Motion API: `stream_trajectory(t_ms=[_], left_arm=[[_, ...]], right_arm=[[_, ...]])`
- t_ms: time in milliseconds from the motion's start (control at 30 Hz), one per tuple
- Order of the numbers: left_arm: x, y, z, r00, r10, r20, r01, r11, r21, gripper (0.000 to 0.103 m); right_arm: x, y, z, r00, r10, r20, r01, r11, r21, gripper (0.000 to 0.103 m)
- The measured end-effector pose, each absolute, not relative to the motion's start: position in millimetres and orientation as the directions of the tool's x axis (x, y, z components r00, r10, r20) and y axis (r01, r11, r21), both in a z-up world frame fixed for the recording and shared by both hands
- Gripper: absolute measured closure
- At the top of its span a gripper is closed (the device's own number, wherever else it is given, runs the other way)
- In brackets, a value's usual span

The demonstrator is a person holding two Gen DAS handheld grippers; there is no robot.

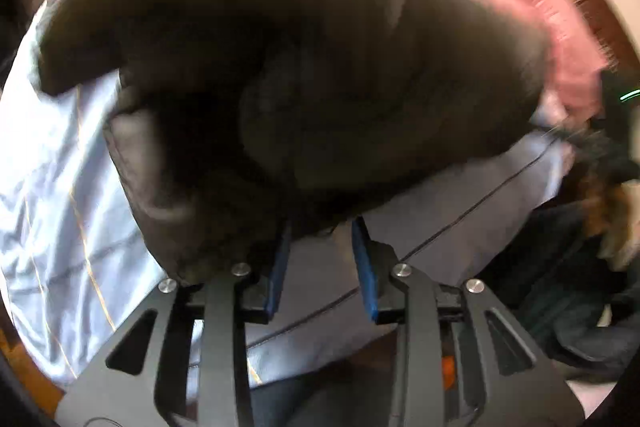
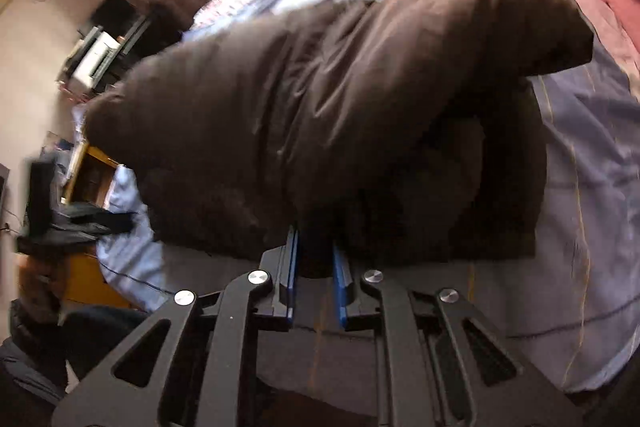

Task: Fold large clothes

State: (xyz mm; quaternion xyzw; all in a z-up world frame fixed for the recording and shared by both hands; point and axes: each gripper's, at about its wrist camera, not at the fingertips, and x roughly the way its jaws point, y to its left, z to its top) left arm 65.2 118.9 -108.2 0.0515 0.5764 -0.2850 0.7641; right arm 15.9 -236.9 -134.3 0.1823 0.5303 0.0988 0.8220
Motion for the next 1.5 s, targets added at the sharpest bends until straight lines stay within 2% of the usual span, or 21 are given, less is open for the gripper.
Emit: stream_trajectory(t_ms=[33,100,133,167,233,267,333,367,400,467,533,633,733,767,833,933,1000,1133,1300,1500], left_arm=[[66,123,-84,0.235,-0.419,-0.877,0.504,0.824,-0.258,0.063],[78,135,-15,0.435,-0.518,-0.737,0.501,0.819,-0.28,0.026],[85,136,9,0.521,-0.528,-0.67,0.496,0.827,-0.265,0.024],[95,131,23,0.57,-0.511,-0.643,0.492,0.839,-0.231,0.024],[128,110,23,0.602,-0.438,-0.667,0.459,0.874,-0.16,0.024],[144,102,13,0.591,-0.414,-0.692,0.434,0.887,-0.16,0.027],[174,84,-25,0.511,-0.374,-0.774,0.394,0.902,-0.176,0.047],[185,73,-58,0.446,-0.321,-0.835,0.369,0.916,-0.155,0.065],[189,66,-80,0.411,-0.279,-0.868,0.363,0.923,-0.125,0.067],[172,51,-123,0.376,-0.203,-0.904,0.403,0.914,-0.038,0.067],[154,52,-151,0.336,-0.187,-0.923,0.421,0.907,-0.031,0.067],[127,67,-166,0.293,-0.208,-0.933,0.454,0.889,-0.055,0.066],[114,71,-169,0.302,-0.174,-0.937,0.49,0.871,-0.004,0.066],[110,71,-171,0.3,-0.17,-0.939,0.487,0.873,-0.002,0.066],[108,73,-172,0.297,-0.158,-0.942,0.485,0.874,0.006,0.066],[102,73,-177,0.302,-0.139,-0.943,0.484,0.874,0.026,0.066],[96,73,-178,0.299,-0.137,-0.944,0.49,0.871,0.029,0.065],[87,66,-190,0.277,-0.112,-0.954,0.532,0.845,0.055,0.065],[84,53,-204,0.324,-0.041,-0.945,0.556,0.817,0.155,0.065],[99,44,-220,0.317,-0.007,-0.948,0.529,0.831,0.171,0.065]], right_arm=[[16,-237,-137,0.415,0.359,-0.836,0.041,0.911,0.411,0.088],[17,-235,-141,0.408,0.357,-0.84,0.048,0.911,0.41,0.088],[20,-232,-143,0.403,0.343,-0.848,0.043,0.919,0.393,0.088],[20,-229,-144,0.399,0.325,-0.857,0.039,0.928,0.37,0.088],[20,-223,-149,0.388,0.3,-0.872,0.034,0.94,0.338,0.088],[19,-220,-149,0.385,0.293,-0.875,0.034,0.943,0.33,0.088],[17,-218,-151,0.384,0.277,-0.881,0.037,0.948,0.315,0.088],[14,-218,-149,0.385,0.268,-0.883,0.044,0.95,0.308,0.083],[12,-219,-145,0.381,0.252,-0.89,0.055,0.954,0.294,0.077],[4,-225,-131,0.378,0.205,-0.903,0.079,0.965,0.252,0.048],[-5,-233,-108,0.409,0.156,-0.899,0.106,0.971,0.216,0.04],[-14,-234,-51,0.546,0.139,-0.826,0.077,0.974,0.215,0.034],[3,-217,-3,0.671,0.162,-0.724,-0.017,0.979,0.203,0.015],[17,-206,2,0.679,0.16,-0.716,-0.06,0.985,0.164,0.014],[46,-191,-11,0.633,0.099,-0.768,-0.083,0.995,0.061,0.014],[73,-190,-79,0.433,-0.004,-0.901,-0.052,0.998,-0.03,0.017],[67,-194,-119,0.366,-0.066,-0.928,-0.051,0.995,-0.09,0.017],[55,-209,-166,0.317,-0.032,-0.948,-0.022,0.999,-0.042,0.002],[60,-202,-198,0.332,-0.045,-0.942,-0.036,0.998,-0.06,0.001],[83,-189,-216,0.318,-0.072,-0.945,-0.035,0.996,-0.088,0.001]])
